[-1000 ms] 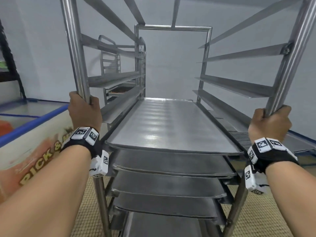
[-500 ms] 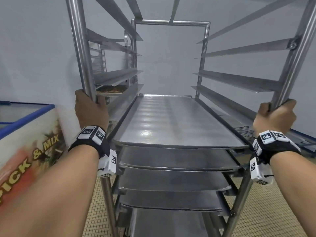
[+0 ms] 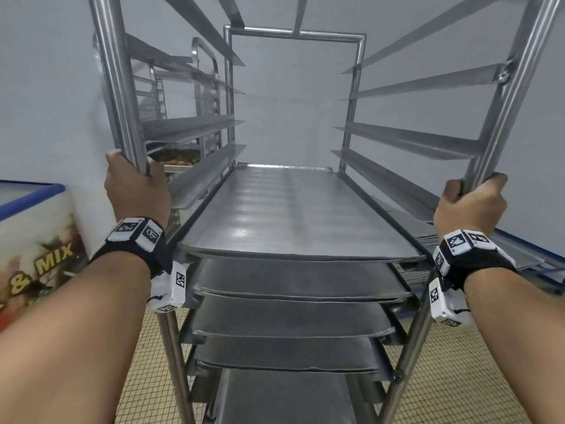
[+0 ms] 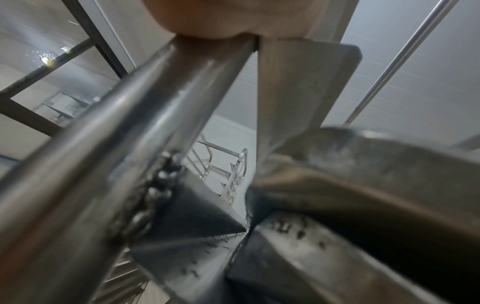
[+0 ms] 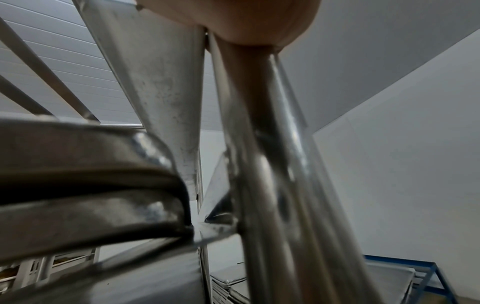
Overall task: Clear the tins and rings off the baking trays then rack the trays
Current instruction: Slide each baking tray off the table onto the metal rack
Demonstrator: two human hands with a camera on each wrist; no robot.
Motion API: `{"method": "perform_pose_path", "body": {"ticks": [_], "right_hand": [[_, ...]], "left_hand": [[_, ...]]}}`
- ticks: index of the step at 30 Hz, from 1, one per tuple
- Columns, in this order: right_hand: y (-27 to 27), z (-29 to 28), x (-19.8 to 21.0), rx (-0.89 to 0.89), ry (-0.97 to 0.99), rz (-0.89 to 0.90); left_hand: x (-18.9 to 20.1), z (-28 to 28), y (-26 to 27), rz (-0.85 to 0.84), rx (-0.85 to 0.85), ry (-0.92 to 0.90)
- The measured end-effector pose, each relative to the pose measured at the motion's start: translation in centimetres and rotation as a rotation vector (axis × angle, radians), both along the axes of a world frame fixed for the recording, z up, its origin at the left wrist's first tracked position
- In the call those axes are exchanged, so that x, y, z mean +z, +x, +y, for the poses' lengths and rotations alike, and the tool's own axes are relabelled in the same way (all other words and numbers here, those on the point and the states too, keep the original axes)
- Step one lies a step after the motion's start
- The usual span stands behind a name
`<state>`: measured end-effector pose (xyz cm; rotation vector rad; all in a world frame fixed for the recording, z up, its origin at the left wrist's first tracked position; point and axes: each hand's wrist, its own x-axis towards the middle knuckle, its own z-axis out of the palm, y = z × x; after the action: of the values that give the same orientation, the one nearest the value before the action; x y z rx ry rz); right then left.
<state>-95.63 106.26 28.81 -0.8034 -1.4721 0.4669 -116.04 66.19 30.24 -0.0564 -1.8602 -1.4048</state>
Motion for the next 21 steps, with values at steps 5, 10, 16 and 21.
{"method": "perform_pose_path", "body": {"ticks": [5,10,16,21], "right_hand": [[-2.5,3.9,-0.2,0.013,0.012,0.012],[-4.4,7.1,-0.3,0.039,0.011,0.036],[-5.8,10.2,-0.1,0.108,0.007,0.032],[-6.7,13.9,0.1,0.193,0.013,0.027]], "left_hand": [[-0.1,3.8,-2.3,-0.031,-0.007,0.014],[0.1,6.6,-3.2,-0.027,0.03,0.009],[0.3,9.1,-3.0,-0.007,0.081,-0.021],[0.2,11.9,-1.9,0.012,0.148,-0.054]]}}
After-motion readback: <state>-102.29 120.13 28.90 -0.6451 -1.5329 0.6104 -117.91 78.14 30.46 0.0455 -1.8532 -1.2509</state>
